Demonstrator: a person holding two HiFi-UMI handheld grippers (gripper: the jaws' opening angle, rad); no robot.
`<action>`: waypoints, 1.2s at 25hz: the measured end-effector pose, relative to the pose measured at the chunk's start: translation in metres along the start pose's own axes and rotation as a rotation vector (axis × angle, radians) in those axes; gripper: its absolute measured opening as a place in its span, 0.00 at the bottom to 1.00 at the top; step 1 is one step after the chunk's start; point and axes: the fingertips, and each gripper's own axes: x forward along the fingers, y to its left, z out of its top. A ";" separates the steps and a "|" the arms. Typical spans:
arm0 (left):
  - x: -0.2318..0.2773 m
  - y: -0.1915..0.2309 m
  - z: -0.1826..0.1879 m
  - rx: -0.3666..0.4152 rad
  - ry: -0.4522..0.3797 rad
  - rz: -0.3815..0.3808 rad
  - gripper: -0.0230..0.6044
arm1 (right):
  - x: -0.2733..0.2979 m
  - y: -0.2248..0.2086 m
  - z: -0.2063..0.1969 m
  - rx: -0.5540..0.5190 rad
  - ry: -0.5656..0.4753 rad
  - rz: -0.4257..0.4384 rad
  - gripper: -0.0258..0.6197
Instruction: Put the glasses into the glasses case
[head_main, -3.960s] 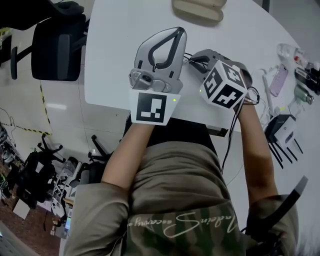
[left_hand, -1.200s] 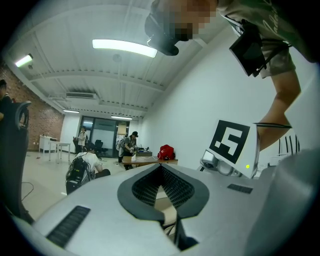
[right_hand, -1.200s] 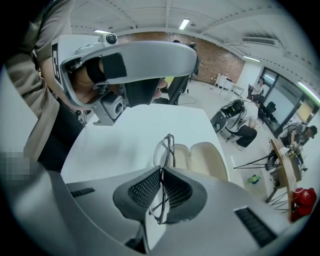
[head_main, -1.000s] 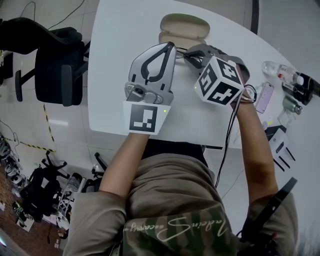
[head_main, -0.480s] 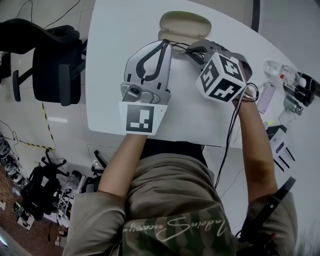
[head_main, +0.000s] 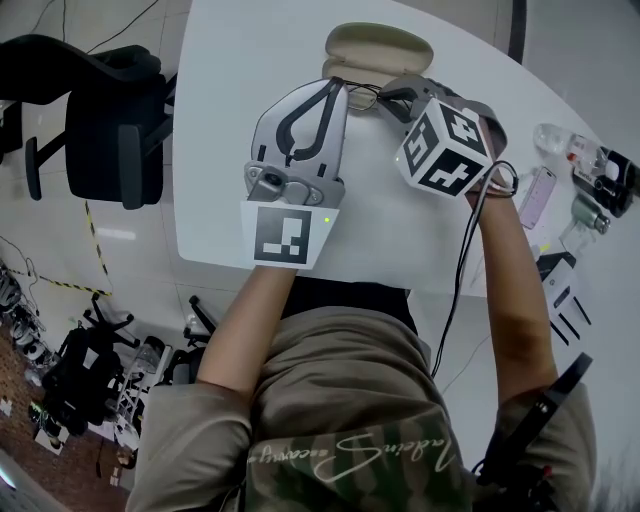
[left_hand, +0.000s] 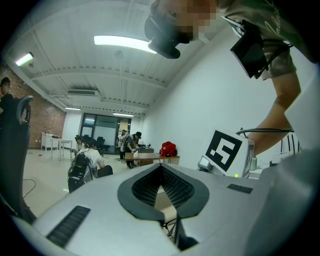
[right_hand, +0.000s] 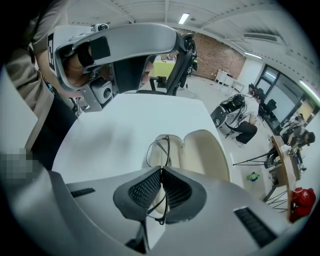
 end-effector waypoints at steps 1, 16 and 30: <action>-0.002 -0.001 -0.006 0.000 0.007 -0.004 0.04 | 0.001 -0.001 -0.001 -0.002 0.003 -0.003 0.08; -0.001 -0.001 -0.014 -0.008 -0.001 -0.015 0.04 | 0.017 -0.004 -0.006 0.000 0.028 -0.014 0.08; 0.002 -0.003 0.001 -0.012 0.005 0.004 0.04 | 0.025 -0.009 -0.008 -0.038 0.050 -0.065 0.08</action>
